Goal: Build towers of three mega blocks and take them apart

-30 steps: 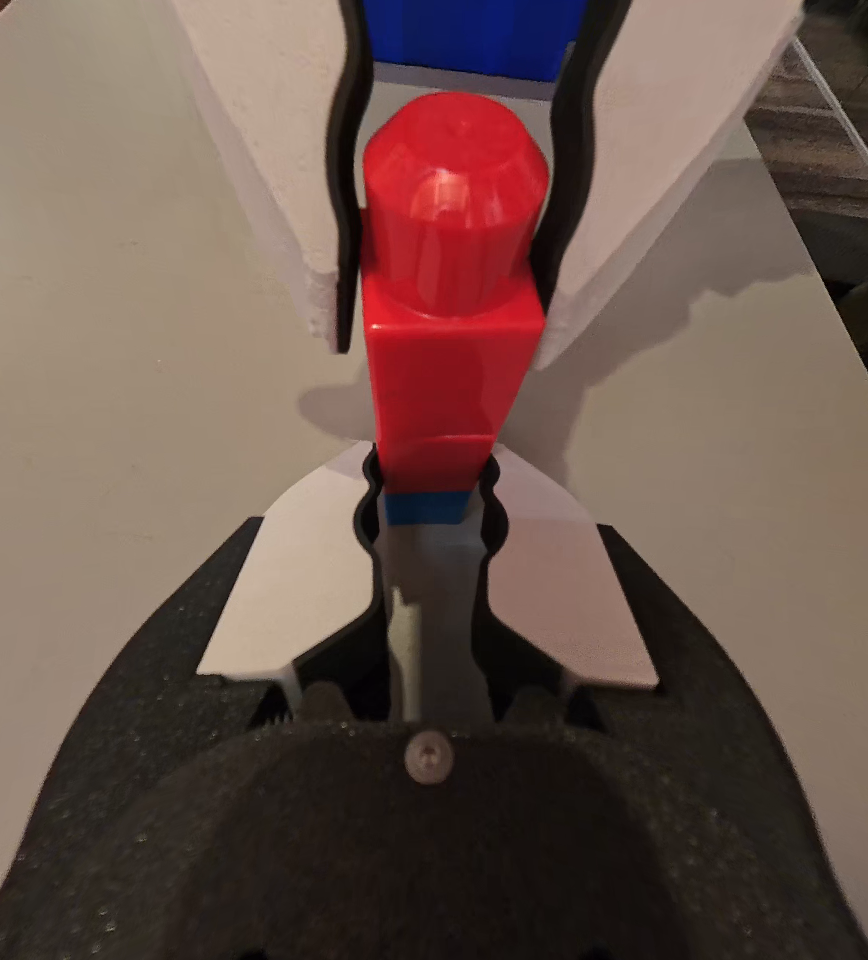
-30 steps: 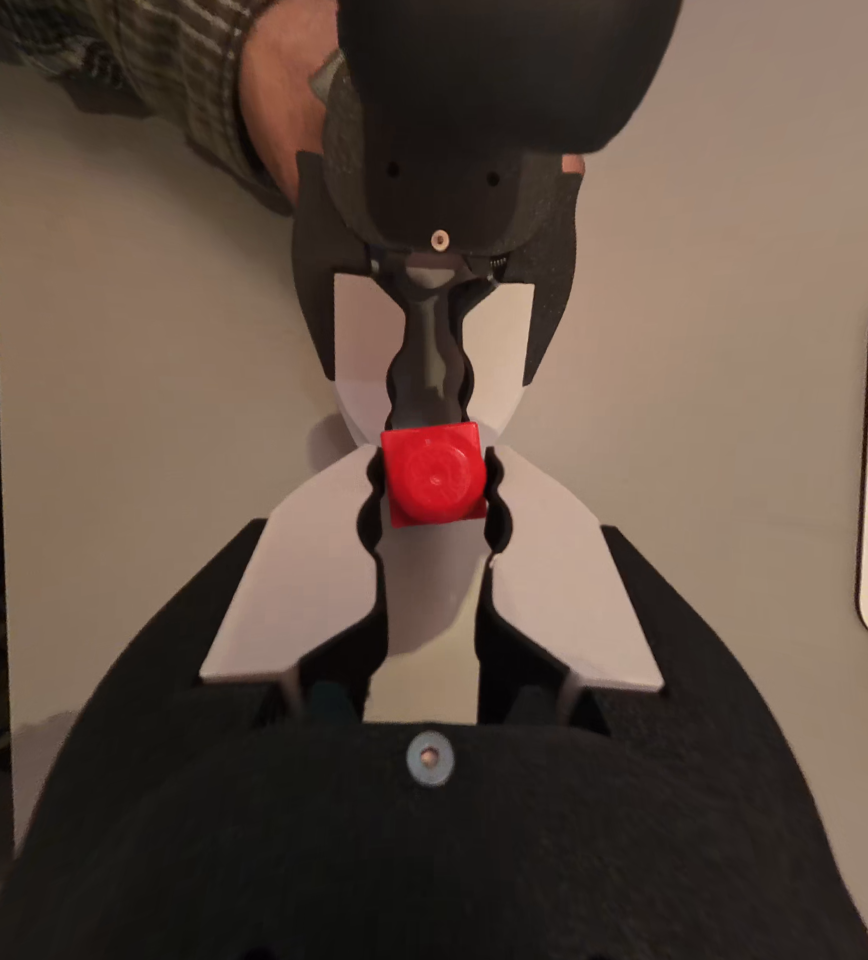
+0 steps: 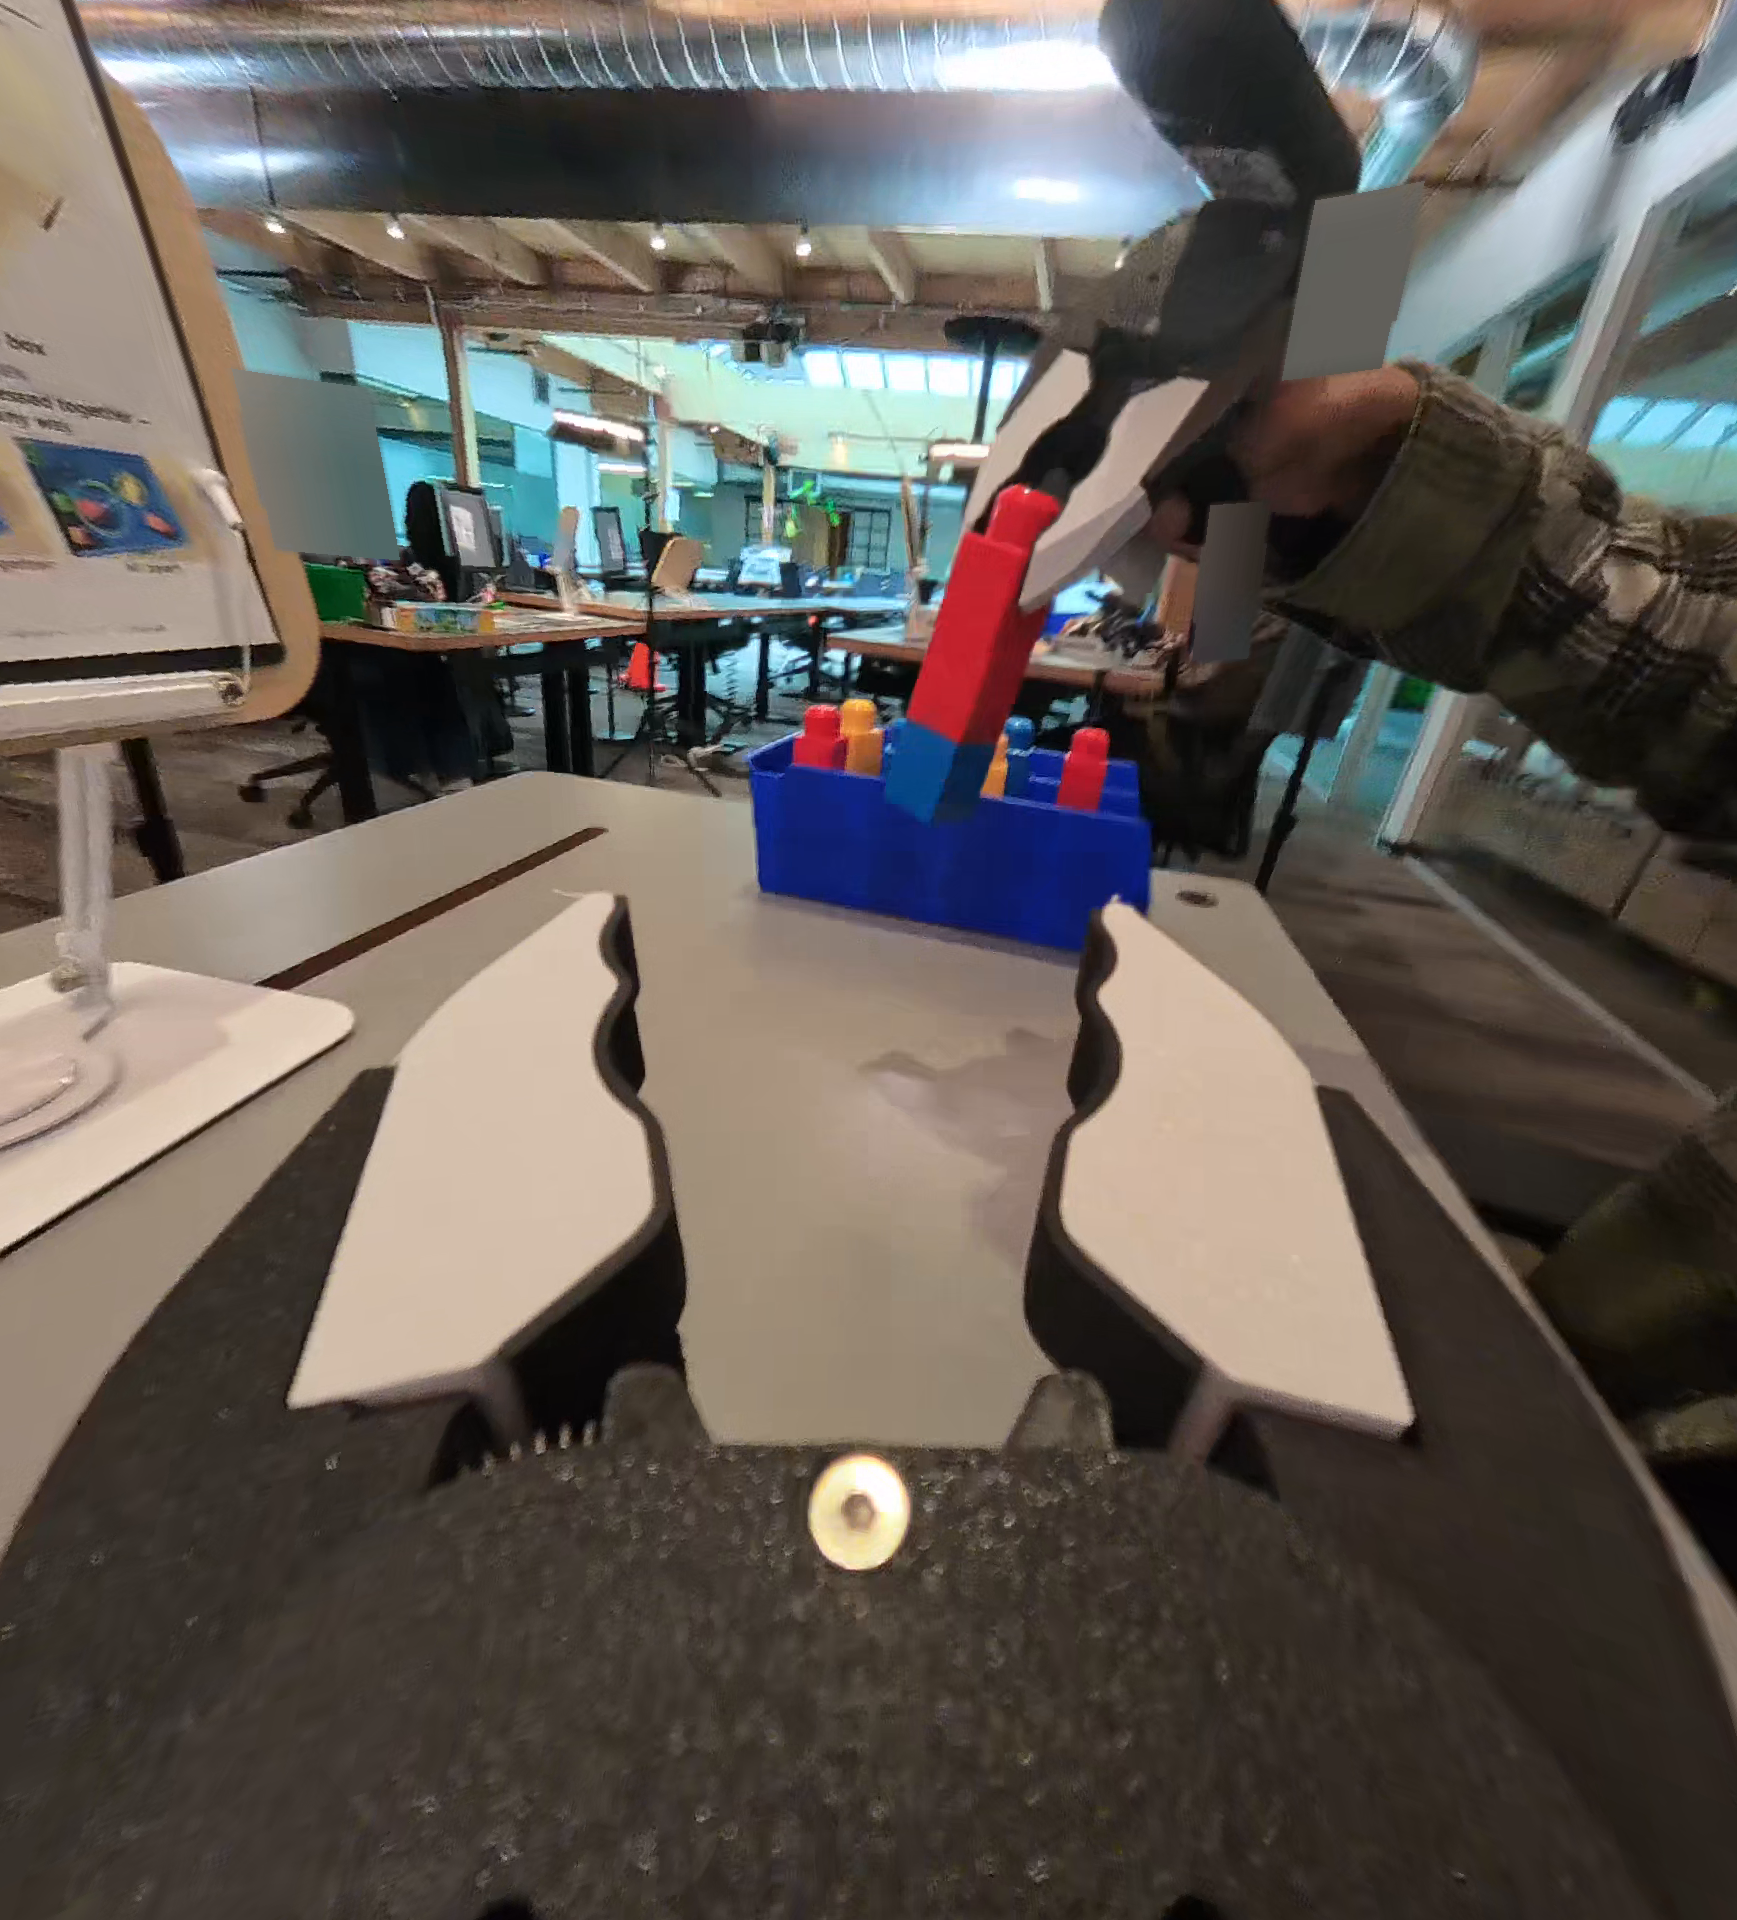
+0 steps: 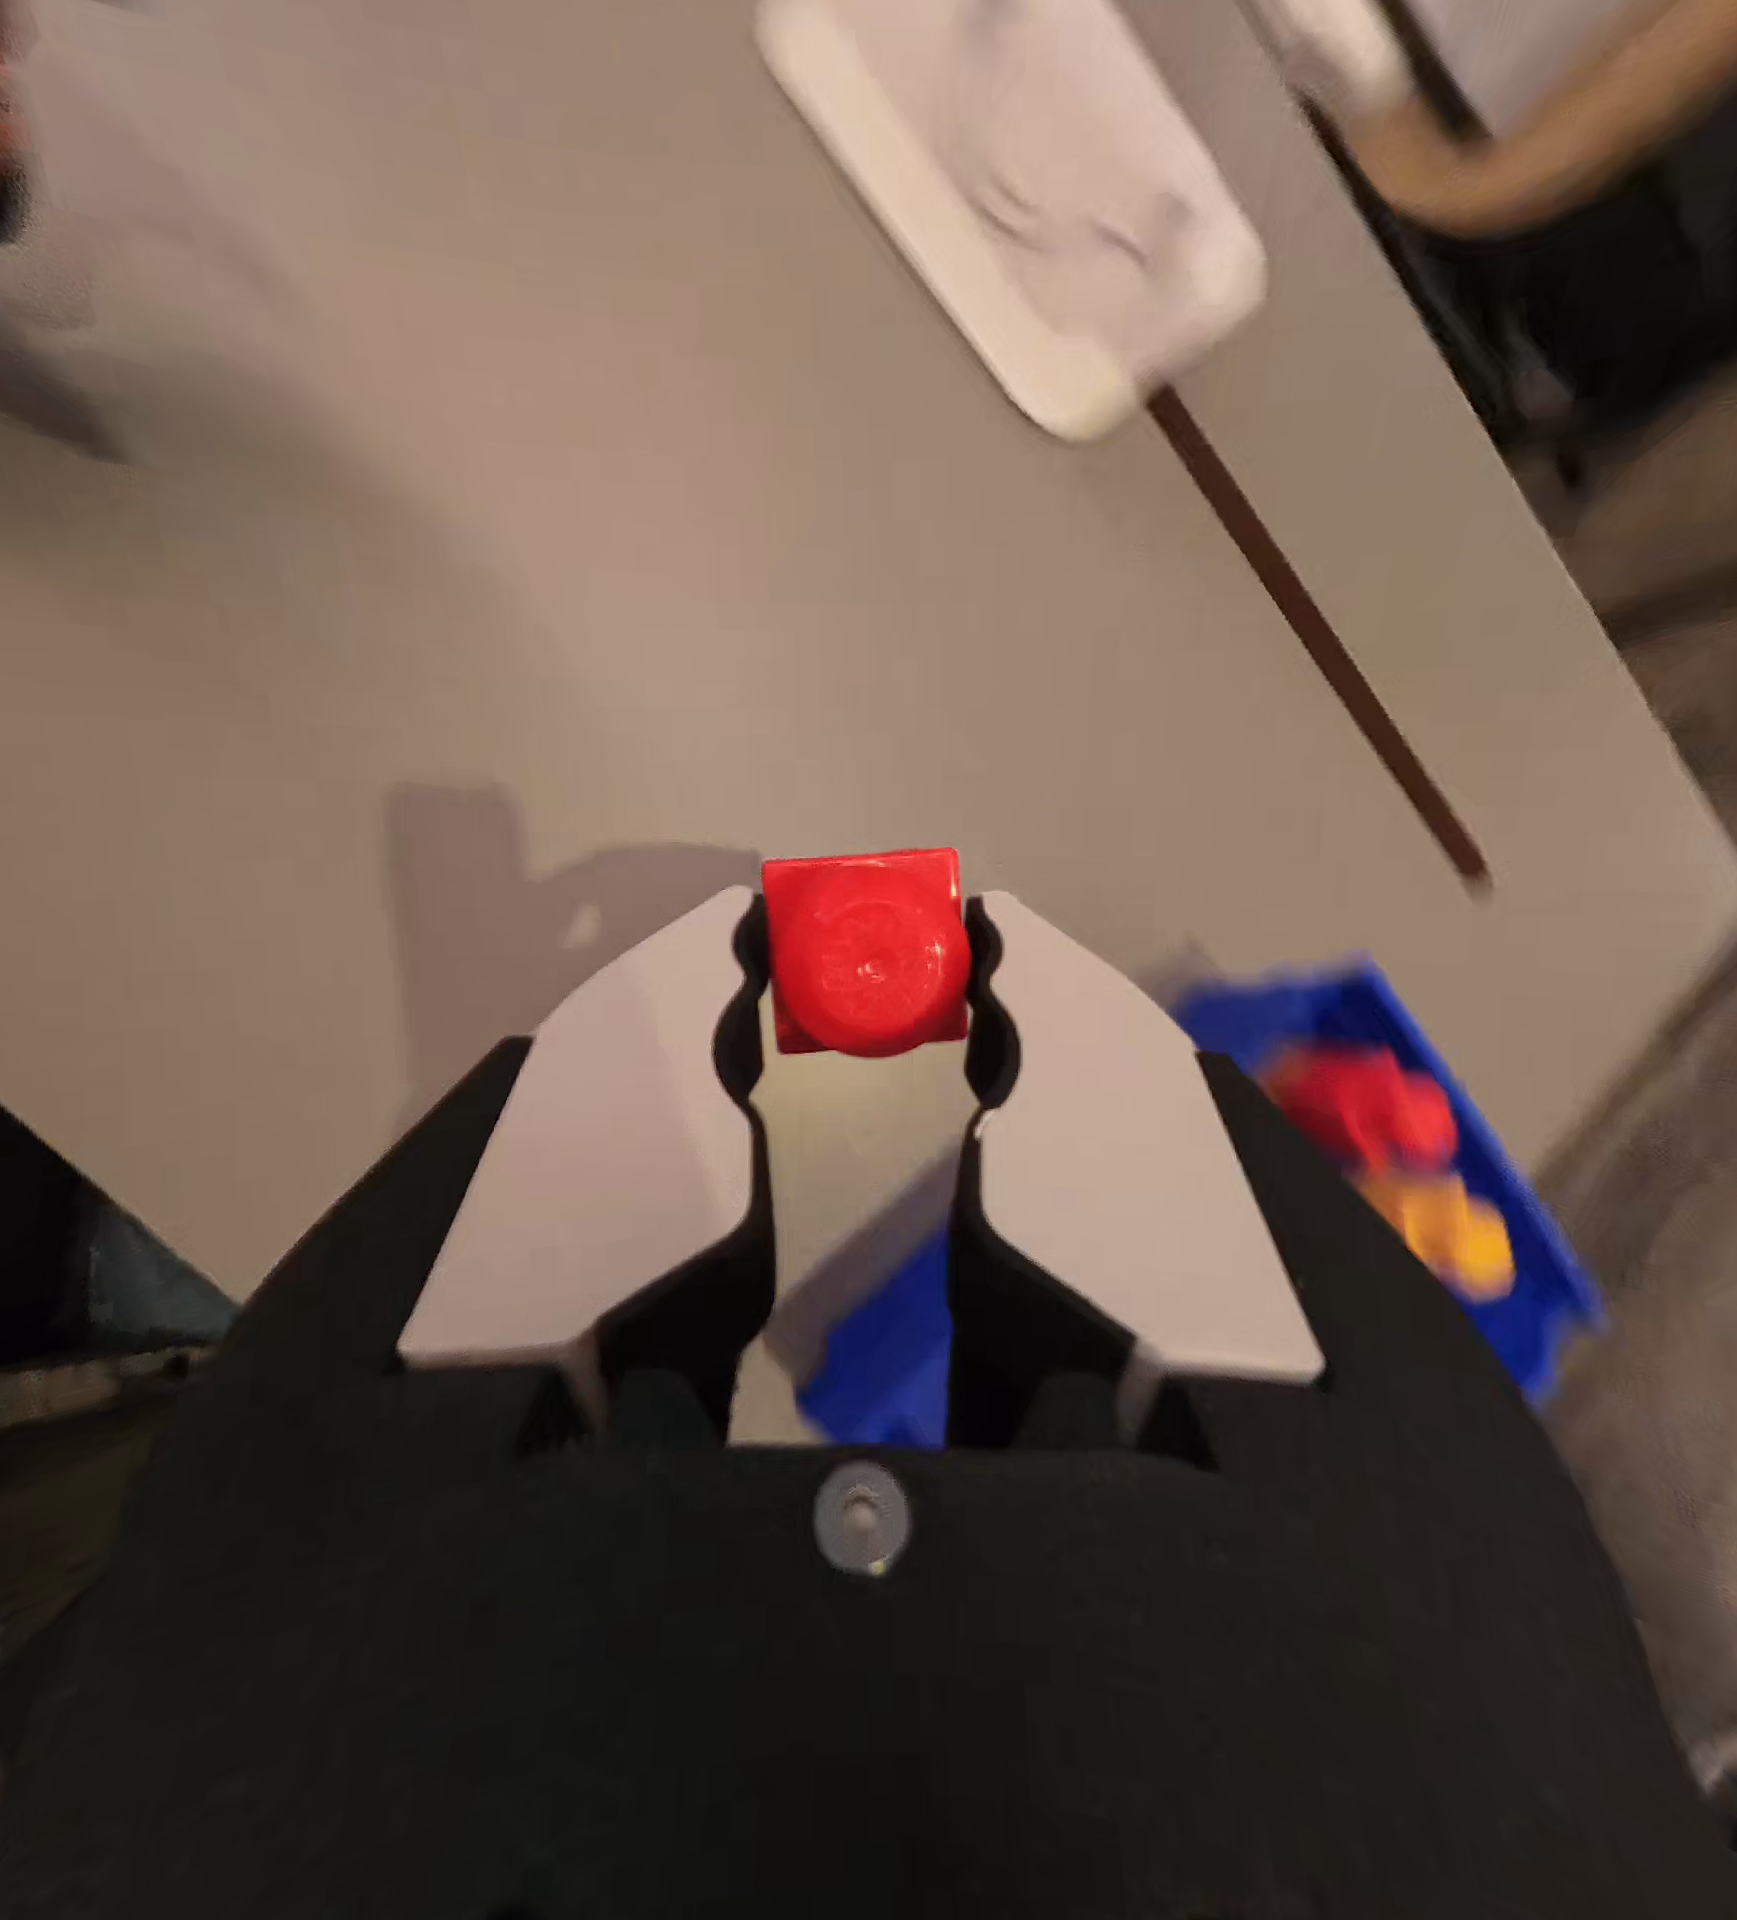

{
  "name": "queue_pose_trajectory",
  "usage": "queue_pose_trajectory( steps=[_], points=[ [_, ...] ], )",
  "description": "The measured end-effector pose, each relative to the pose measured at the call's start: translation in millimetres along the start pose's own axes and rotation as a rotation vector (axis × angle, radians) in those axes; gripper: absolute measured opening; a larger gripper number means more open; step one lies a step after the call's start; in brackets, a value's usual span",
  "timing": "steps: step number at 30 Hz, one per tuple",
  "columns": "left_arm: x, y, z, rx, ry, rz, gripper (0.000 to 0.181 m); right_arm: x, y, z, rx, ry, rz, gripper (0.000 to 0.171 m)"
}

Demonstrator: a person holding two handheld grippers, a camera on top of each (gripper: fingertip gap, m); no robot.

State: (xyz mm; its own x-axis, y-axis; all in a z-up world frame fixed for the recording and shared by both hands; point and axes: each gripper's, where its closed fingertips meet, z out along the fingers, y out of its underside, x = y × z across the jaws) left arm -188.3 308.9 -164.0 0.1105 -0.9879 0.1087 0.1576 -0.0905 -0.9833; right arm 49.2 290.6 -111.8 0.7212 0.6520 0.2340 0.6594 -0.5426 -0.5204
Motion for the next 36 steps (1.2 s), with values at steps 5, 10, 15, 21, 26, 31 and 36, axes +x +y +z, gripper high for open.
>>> queue_pose_trajectory(
  steps=[5,10,15,21,26,31,36],
  points=[
    [5,-7,0,0.03,0.0,-0.059,0.081,71,99,-89,-0.06,0.203,0.472,0.035],
    [0,9,5,-0.045,-0.049,-0.057,0.085,80,172,-79,-0.107,0.207,0.689,0.035],
    [-6,18,5,-0.097,-0.097,-0.021,0.088,88,213,-35,-0.161,0.225,0.782,0.035],
    [-13,24,2,-0.13,-0.137,-0.014,0.09,80,221,10,-0.172,0.194,0.823,0.035],
    [-14,23,0,-0.134,-0.147,0.001,0.089,73,233,32,-0.237,0.201,0.817,0.035],
    [-14,21,0,-0.129,-0.144,-0.004,0.089,77,235,34,-0.22,0.222,0.84,0.036],
    [-14,23,0,-0.136,-0.142,-0.005,0.09,77,234,32,-0.204,0.21,0.842,0.051]
  ],
)
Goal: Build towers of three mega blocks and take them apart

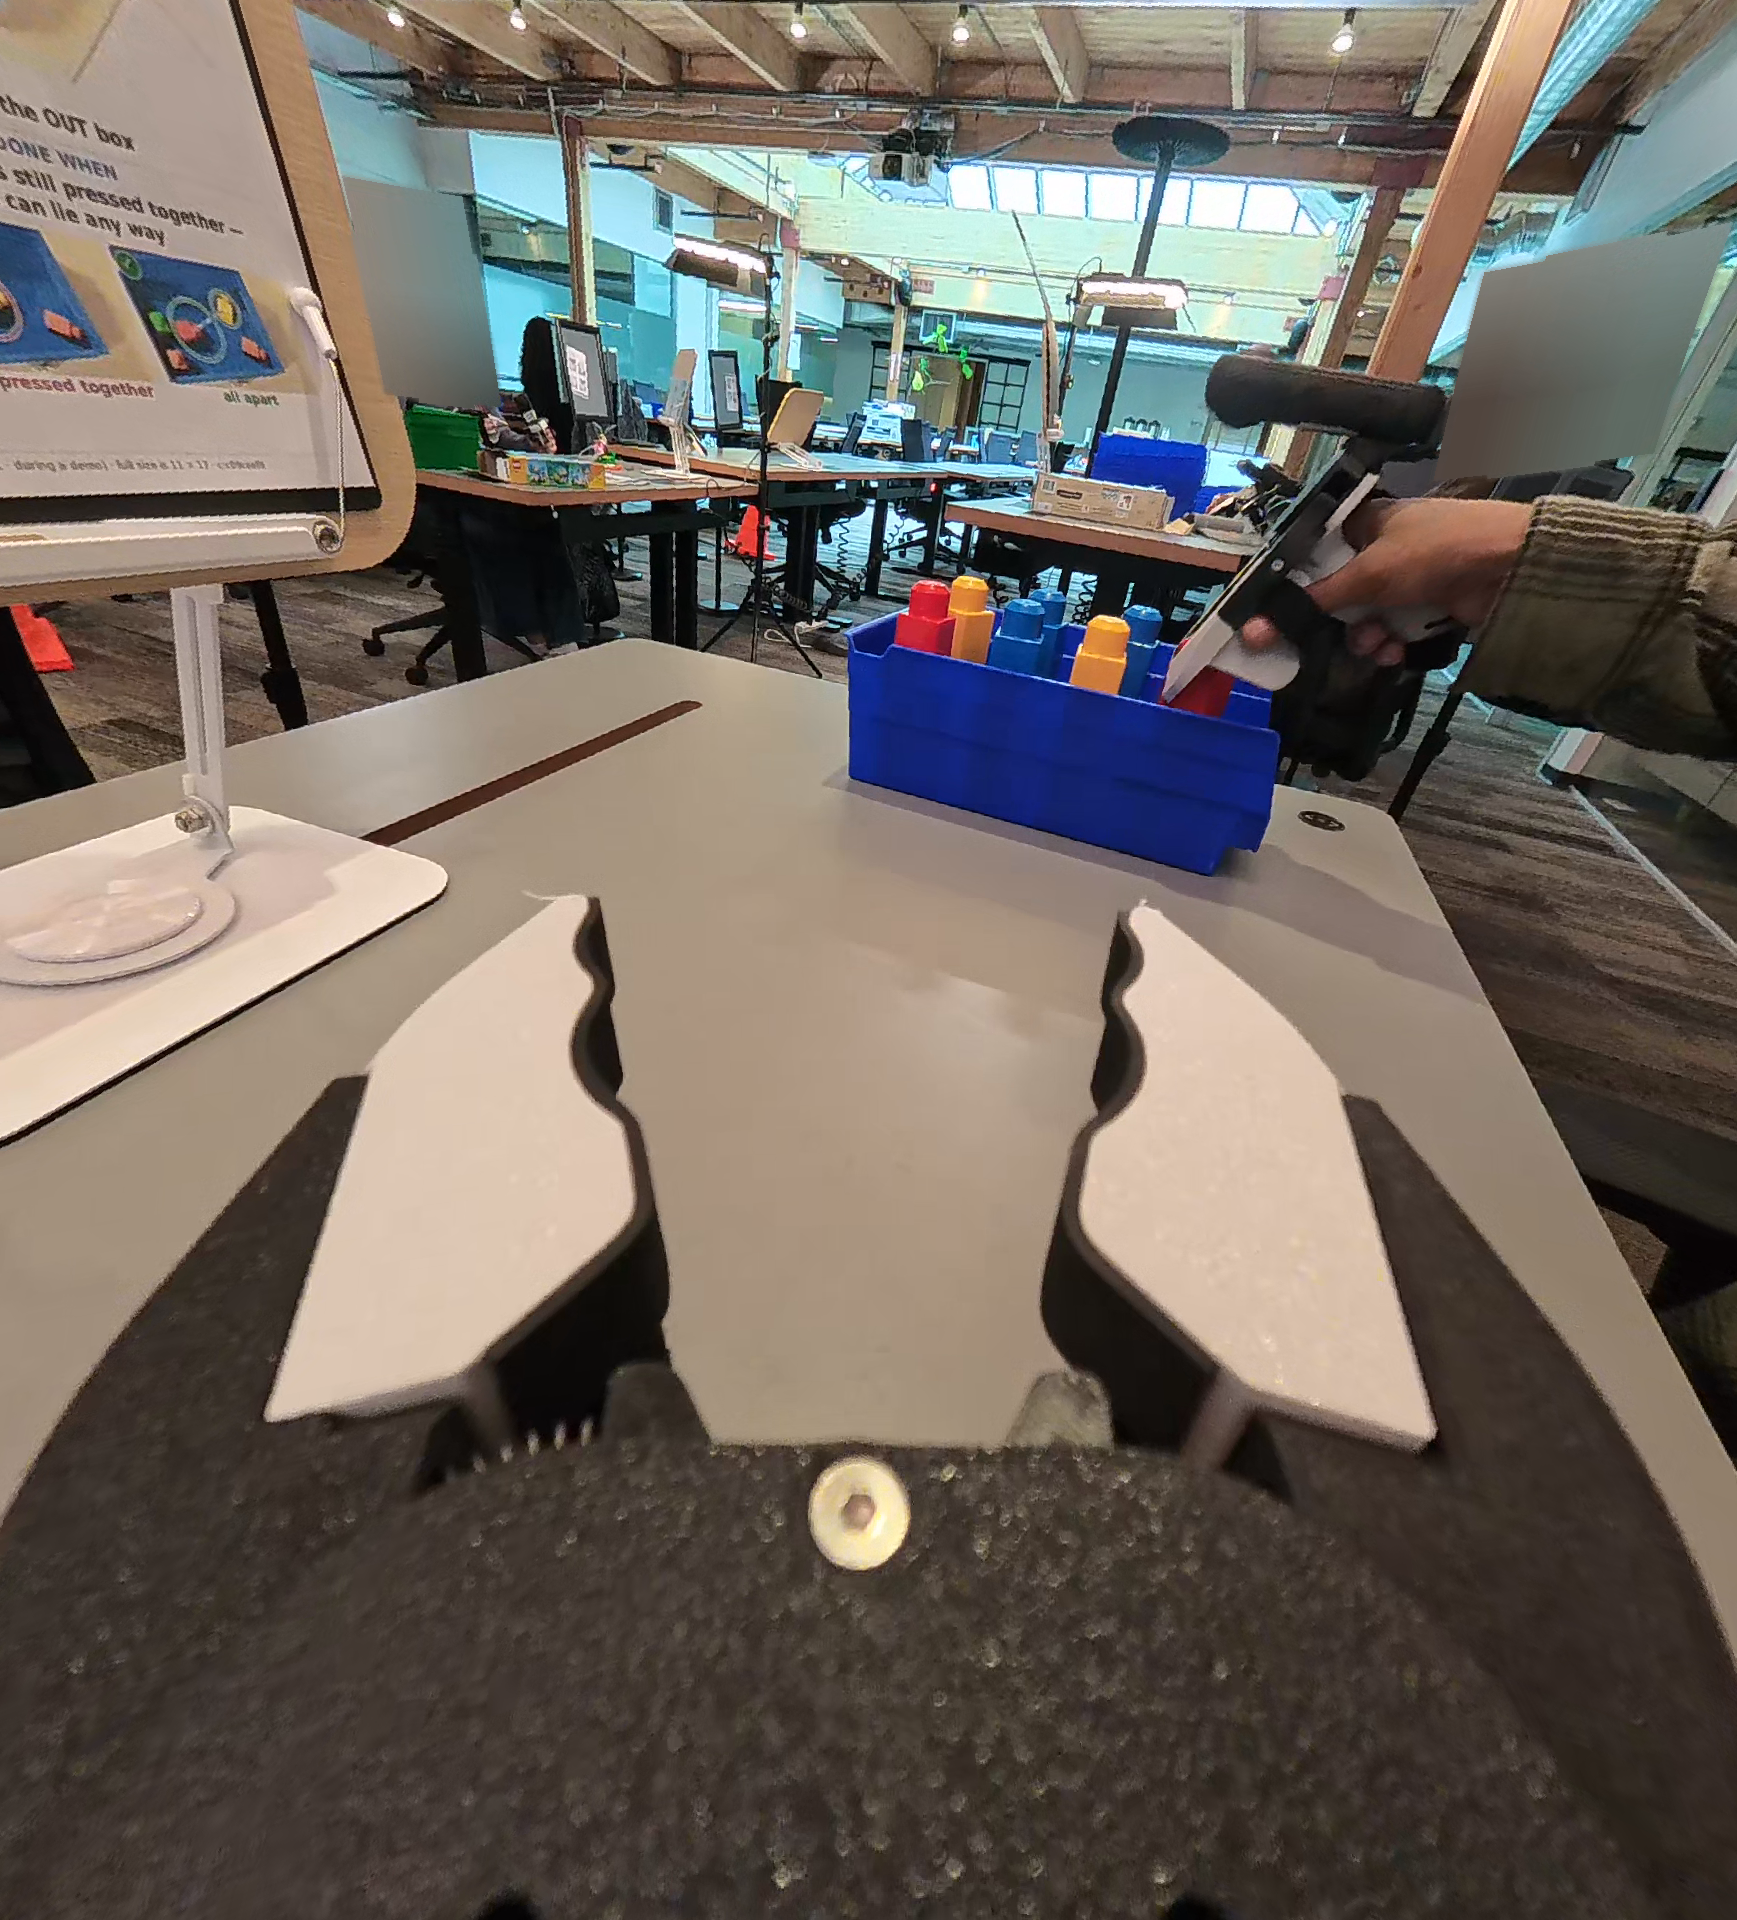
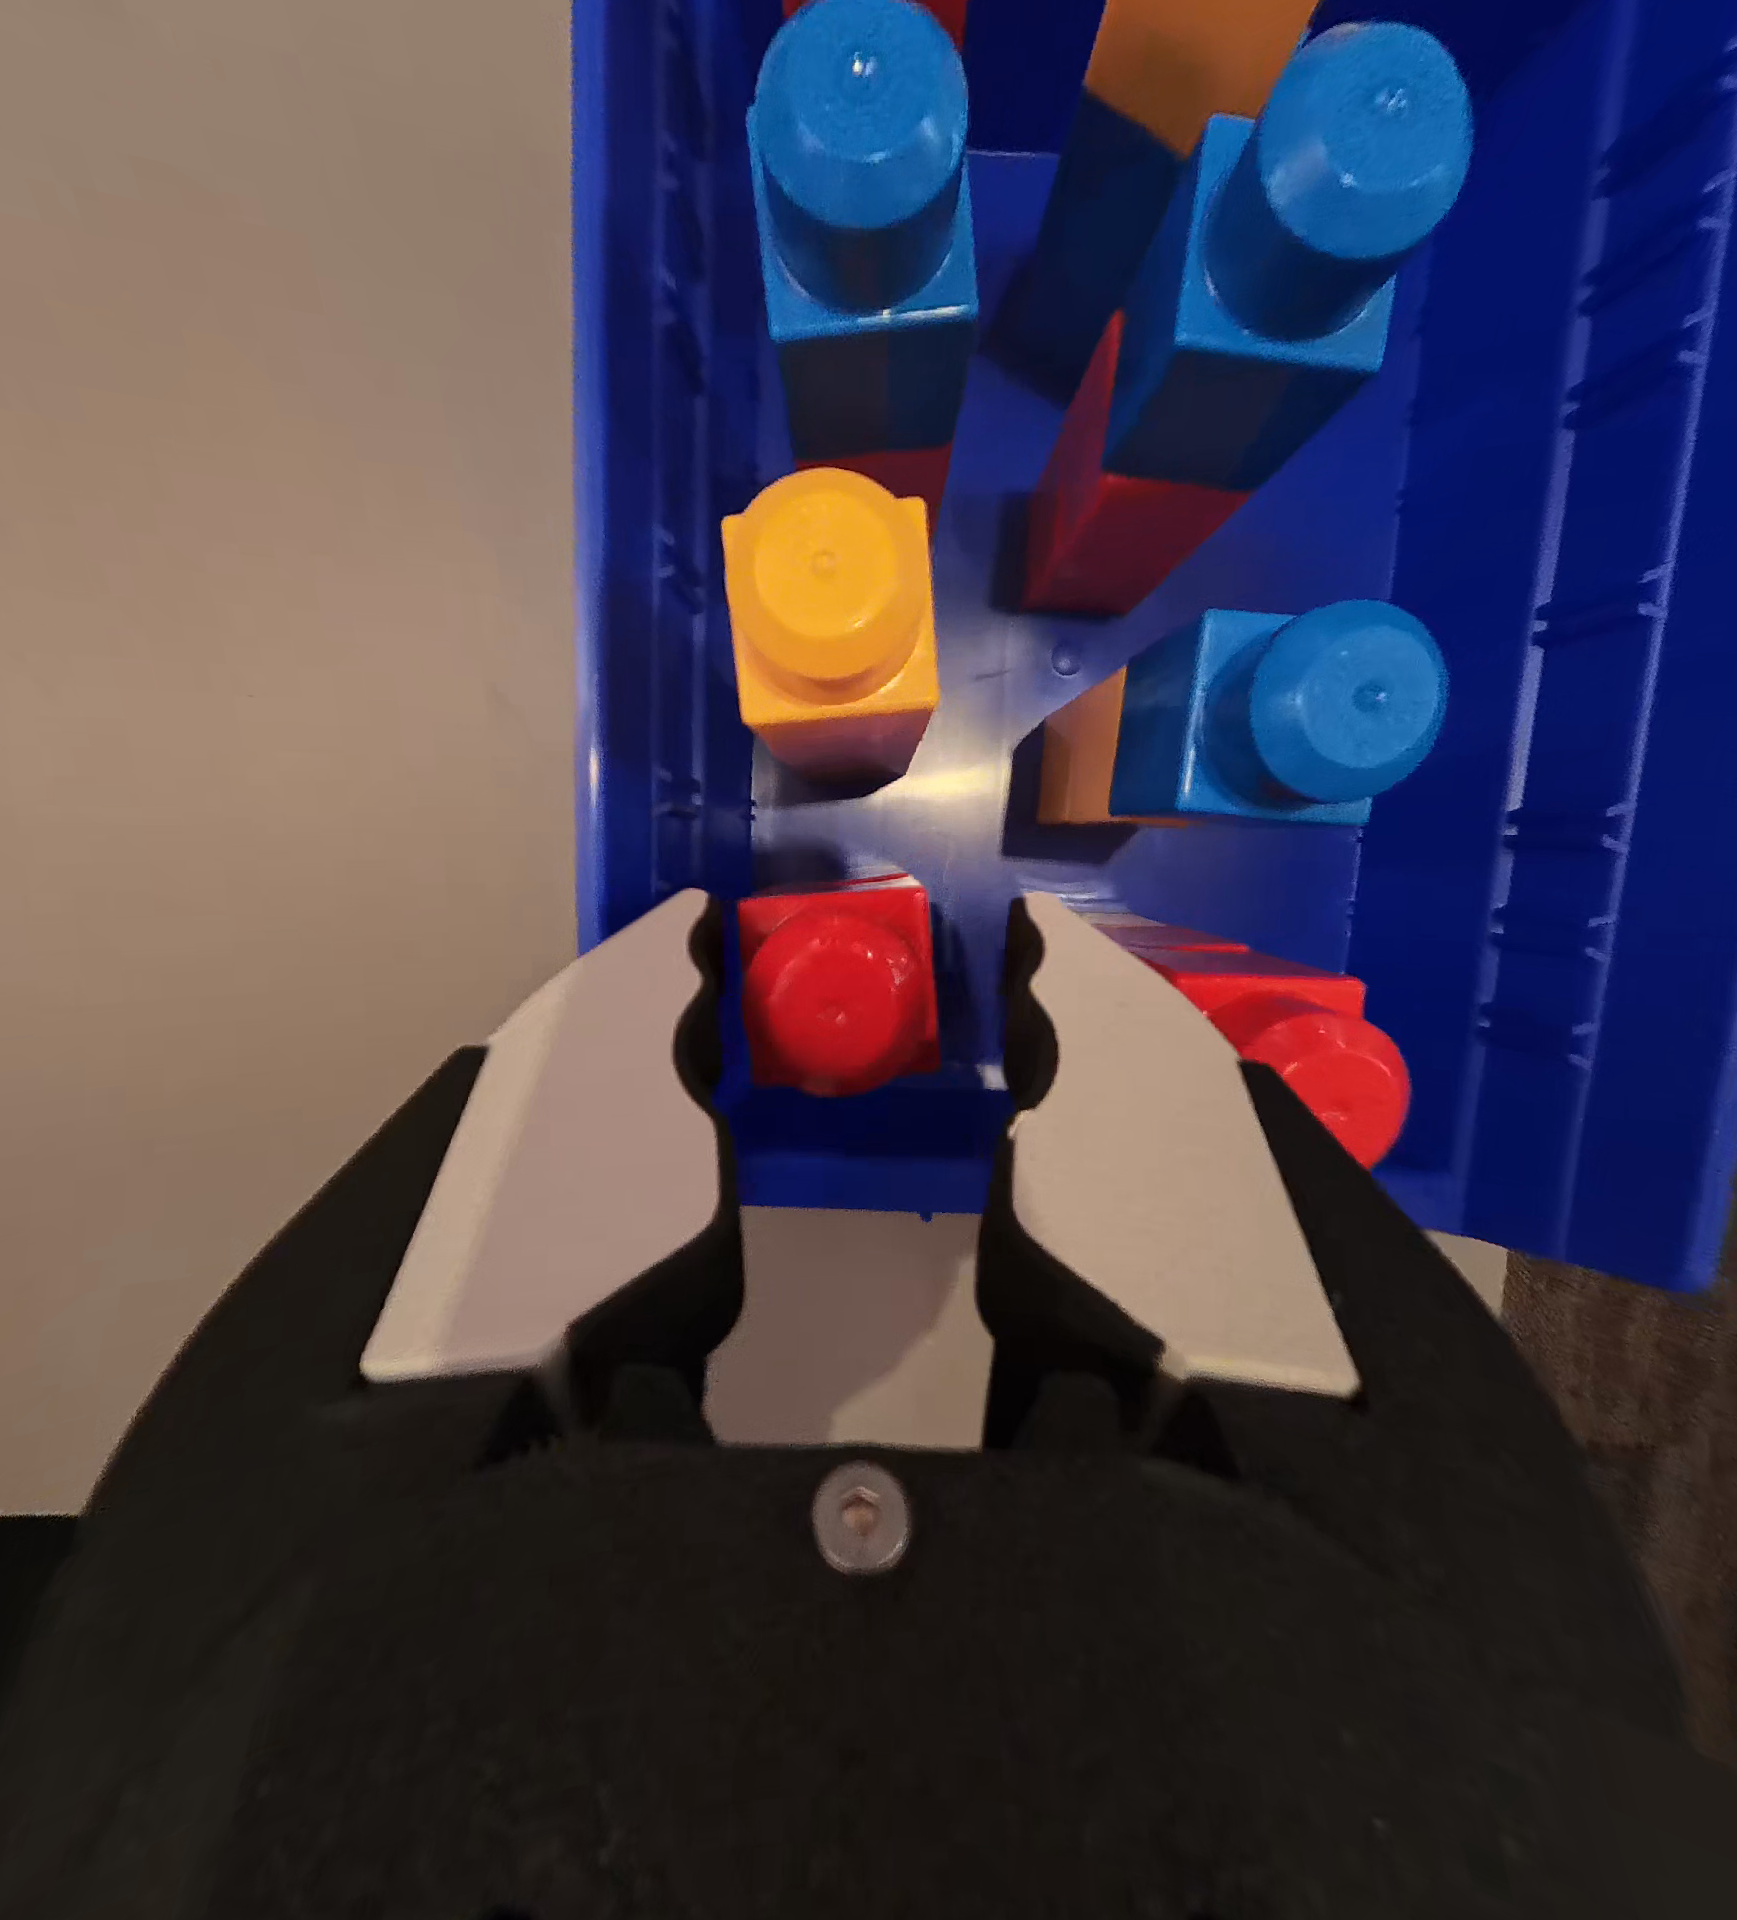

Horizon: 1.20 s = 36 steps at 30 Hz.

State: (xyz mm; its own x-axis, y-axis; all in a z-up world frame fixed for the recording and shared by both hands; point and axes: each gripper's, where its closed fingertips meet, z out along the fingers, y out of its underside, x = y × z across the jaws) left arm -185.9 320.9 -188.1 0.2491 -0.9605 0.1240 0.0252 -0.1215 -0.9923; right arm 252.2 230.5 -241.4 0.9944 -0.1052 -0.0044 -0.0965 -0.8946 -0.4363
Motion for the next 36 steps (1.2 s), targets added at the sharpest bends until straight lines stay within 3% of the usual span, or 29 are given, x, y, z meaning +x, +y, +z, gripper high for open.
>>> queue_pose_trajectory(
  steps=[6,12,17,21,27,36],
  points=[
    [0,3,2,-0.013,-0.004,0.005,0.09,-1,-8,-18,0.048,0.002,-0.03,0.072],
    [-4,12,4,-0.059,-0.017,0.002,0.091,-16,-11,-77,0.26,0.013,-0.077,0.087],
    [-4,25,10,-0.118,-0.026,0.0,0.093,-45,24,-110,0.428,-0.061,-0.104,0.088],
    [7,26,9,-0.163,-0.03,-0.031,0.097,-51,58,-107,0.417,-0.117,-0.09,0.089],
    [62,18,-23,-0.169,-0.01,-0.048,0.097,-9,74,-106,0.39,-0.081,-0.041,0.087],
    [110,26,-71,-0.234,-0.043,-0.087,0.098,85,30,-116,0.349,0.037,0.024,0.085]
  ],
)
